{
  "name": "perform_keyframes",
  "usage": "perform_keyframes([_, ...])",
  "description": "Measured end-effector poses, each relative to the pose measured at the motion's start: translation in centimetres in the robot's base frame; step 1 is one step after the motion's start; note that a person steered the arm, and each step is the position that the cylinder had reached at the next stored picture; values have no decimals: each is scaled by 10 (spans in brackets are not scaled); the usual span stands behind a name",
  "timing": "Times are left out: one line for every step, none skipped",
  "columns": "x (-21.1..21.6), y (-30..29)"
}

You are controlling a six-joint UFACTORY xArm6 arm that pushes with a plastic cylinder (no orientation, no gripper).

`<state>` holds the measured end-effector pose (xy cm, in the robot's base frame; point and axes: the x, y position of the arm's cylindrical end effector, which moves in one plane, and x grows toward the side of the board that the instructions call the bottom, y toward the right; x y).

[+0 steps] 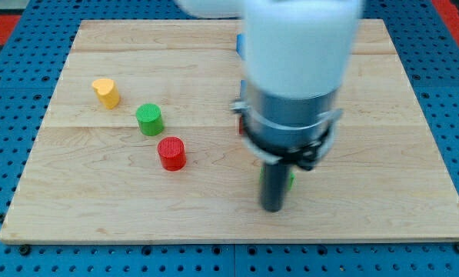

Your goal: Slide the green star close to the red star

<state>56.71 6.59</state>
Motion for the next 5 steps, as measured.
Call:
perform_keyframes([-18,3])
perform_keyframes([-17,2])
perform_keyframes([-1,-50])
perform_keyframes([-5,35])
perform_keyframes([-33,31])
